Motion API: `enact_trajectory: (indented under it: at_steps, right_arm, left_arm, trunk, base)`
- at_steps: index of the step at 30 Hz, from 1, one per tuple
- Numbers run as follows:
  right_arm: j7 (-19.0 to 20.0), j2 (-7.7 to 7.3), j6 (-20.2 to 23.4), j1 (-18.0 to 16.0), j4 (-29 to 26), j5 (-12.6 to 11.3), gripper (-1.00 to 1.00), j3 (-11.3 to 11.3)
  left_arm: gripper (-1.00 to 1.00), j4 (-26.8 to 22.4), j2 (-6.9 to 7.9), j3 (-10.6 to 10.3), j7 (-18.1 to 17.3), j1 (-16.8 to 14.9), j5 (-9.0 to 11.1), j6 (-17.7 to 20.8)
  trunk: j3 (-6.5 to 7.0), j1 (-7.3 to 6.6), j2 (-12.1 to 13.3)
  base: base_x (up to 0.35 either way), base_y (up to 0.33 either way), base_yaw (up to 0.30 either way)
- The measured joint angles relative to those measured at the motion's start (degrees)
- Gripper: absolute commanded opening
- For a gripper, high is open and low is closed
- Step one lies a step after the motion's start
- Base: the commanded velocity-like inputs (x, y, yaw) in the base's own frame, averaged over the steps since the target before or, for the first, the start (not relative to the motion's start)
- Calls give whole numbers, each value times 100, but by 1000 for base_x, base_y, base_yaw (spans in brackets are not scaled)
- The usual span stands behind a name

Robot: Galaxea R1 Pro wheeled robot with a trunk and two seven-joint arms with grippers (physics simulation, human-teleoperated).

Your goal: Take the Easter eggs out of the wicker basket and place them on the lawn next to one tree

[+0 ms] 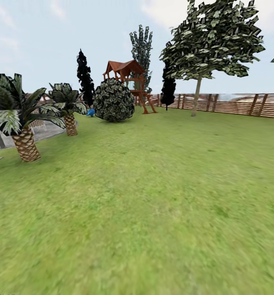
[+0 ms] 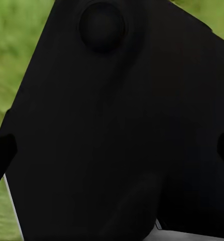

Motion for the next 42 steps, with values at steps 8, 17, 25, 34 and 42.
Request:
enact_trajectory:
  at_steps: [8, 17, 25, 34, 42]
  right_arm:
    - [0, 0, 0, 0, -2, -1, 100, -4]
    - [-1, 0, 0, 0, -2, -1, 100, -5]
    - [-1, 0, 0, 0, -2, 0, 100, -3]
    - [-1, -3, 0, 0, -2, -1, 100, -1]
    - [-1, -1, 0, 0, -2, -6, 100, -1]
  left_arm:
    - [100, 0, 0, 0, 0, 0, 0, 0]
    - [100, 0, 0, 0, -14, 0, -1, 0]
    - [100, 0, 0, 0, -22, 0, 4, 0]
    - [100, 0, 0, 0, -24, 0, 7, 0]
    - [100, 0, 0, 0, -20, 0, 8, 0]
  trunk:
    - [0, 0, 0]
    - [0, 0, 0]
    - [0, 1, 0]
    - [0, 1, 0]
    - [0, 0, 0]
  base:
    - [298, 227, 286]
    - [274, 244, 286]
    - [257, 257, 286]
    - [251, 264, 286]
    - [250, 265, 286]
